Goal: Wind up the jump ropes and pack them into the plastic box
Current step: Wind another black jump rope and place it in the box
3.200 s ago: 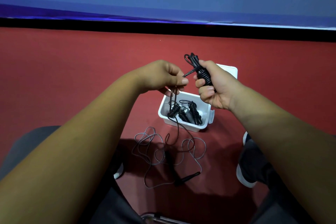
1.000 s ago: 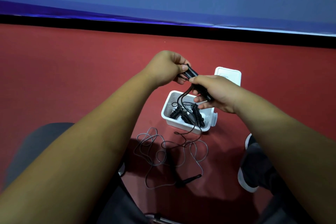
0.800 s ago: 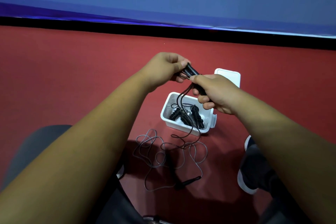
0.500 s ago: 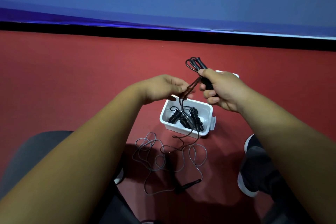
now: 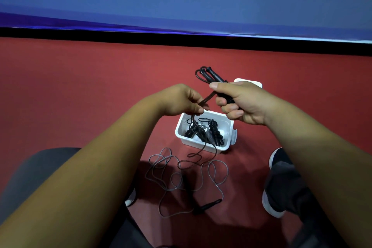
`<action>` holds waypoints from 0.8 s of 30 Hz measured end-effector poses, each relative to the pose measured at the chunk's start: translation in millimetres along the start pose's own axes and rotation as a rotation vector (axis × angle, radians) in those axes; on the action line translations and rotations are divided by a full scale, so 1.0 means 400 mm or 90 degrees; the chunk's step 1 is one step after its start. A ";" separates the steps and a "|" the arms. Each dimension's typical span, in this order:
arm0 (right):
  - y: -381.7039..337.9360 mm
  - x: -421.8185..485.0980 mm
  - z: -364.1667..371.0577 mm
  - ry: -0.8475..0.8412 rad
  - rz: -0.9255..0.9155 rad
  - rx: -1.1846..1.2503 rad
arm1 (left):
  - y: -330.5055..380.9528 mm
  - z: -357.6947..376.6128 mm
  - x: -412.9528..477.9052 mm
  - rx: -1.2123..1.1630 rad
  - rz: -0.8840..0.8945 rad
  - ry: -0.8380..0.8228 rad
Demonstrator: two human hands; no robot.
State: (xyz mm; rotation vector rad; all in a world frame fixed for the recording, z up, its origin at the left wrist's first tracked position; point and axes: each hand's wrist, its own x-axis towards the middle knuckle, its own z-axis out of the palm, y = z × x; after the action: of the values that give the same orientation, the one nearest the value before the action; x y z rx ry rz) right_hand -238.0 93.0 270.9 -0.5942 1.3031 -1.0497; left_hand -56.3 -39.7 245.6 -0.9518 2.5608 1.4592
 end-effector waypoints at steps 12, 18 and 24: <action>0.043 -0.023 0.002 -0.255 0.219 -0.120 | 0.021 -0.015 -0.015 -0.090 0.081 0.040; 0.060 -0.015 -0.003 -0.238 0.228 -0.151 | 0.041 -0.014 -0.013 -0.091 0.127 0.056; 0.065 0.005 -0.006 -0.183 0.220 -0.247 | 0.056 -0.027 -0.016 -0.052 0.165 0.089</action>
State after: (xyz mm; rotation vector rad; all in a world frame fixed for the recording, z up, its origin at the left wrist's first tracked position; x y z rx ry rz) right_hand -233.0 103.3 247.3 -0.7472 1.3005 -0.4108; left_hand -60.4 -36.9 270.9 -0.7801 2.8362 1.6246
